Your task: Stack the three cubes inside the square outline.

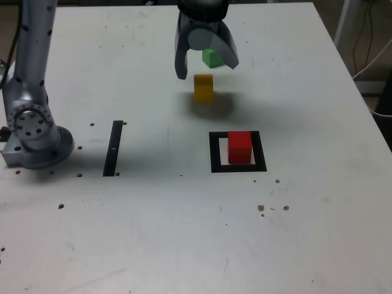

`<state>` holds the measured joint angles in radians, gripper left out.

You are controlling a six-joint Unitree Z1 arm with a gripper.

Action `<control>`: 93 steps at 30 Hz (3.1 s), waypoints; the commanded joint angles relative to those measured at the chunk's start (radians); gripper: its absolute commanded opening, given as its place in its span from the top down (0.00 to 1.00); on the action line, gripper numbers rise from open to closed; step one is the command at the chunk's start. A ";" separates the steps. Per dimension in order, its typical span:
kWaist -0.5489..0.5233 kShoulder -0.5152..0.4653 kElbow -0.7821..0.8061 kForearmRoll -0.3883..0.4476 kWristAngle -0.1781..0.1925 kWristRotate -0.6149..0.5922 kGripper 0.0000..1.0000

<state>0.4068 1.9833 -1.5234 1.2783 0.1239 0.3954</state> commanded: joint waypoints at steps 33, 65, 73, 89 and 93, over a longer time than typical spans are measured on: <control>0.027 0.135 0.050 -0.101 0.009 -0.009 0.51; 0.026 0.095 0.050 -0.093 0.010 -0.009 0.62; -0.031 0.008 0.021 0.012 0.005 -0.046 0.62; -0.313 -0.048 -0.140 0.198 -0.070 -0.264 0.62; -0.380 -0.035 -0.162 0.200 -0.091 -0.325 0.62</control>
<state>0.0539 1.9357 -1.6715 1.4755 0.0422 0.0918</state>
